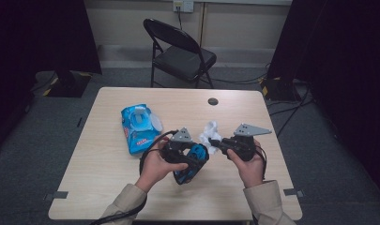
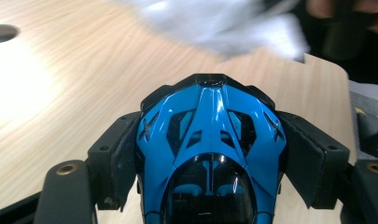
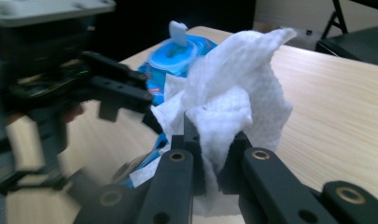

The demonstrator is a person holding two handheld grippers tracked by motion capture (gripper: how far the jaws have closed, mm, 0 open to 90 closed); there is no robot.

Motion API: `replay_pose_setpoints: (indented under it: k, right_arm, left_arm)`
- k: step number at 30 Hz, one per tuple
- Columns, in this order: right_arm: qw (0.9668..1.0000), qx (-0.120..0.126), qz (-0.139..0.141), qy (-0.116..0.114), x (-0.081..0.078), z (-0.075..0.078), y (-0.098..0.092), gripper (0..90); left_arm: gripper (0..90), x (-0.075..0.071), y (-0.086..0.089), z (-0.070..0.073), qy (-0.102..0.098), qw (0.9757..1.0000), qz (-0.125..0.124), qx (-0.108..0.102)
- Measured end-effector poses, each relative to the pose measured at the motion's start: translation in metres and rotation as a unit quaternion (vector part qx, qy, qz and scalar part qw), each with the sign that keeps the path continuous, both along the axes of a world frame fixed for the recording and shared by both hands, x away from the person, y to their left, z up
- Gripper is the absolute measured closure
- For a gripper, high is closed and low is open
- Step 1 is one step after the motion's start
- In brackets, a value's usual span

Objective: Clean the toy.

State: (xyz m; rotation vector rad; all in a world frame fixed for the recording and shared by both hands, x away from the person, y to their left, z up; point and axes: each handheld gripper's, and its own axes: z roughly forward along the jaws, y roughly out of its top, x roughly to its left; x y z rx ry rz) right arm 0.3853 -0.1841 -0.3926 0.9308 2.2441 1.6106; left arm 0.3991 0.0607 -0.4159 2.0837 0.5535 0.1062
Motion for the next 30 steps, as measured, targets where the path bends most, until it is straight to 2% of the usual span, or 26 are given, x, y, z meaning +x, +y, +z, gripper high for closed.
replay_pose_setpoints:
  k: [4, 10, 14, 20, 24, 30]
  right_arm:
    - [0.9997, 0.004, 0.024, -0.008, -0.011, 0.003, 0.001, 85.6]
    - [0.9991, -0.009, 0.041, -0.008, -0.020, -0.006, 0.012, 85.5]
    - [0.9992, -0.013, 0.037, -0.008, -0.020, -0.012, 0.015, 85.5]
    - [0.9995, -0.016, 0.026, -0.011, -0.015, -0.009, 0.014, 85.5]
    - [0.9997, -0.012, 0.021, -0.006, -0.008, -0.006, 0.014, 85.5]
    - [0.9994, -0.029, 0.018, -0.004, 0.000, -0.004, 0.023, 85.5]
  left_arm:
    - [26.3, 0.006, 0.008, -0.001, 0.003, 0.9999, 0.016, -0.002]
    - [26.2, 0.007, 0.005, 0.002, 0.001, 0.9999, 0.010, -0.006]
    - [26.3, 0.005, 0.002, 0.003, -0.004, 1.0000, 0.008, 0.003]
    - [26.2, 0.000, -0.005, 0.003, -0.005, 0.9999, -0.012, 0.011]
    - [26.3, -0.002, -0.008, 0.003, -0.006, 0.9997, -0.021, 0.007]
    - [26.3, -0.008, -0.015, 0.006, -0.008, 0.9992, -0.038, 0.007]
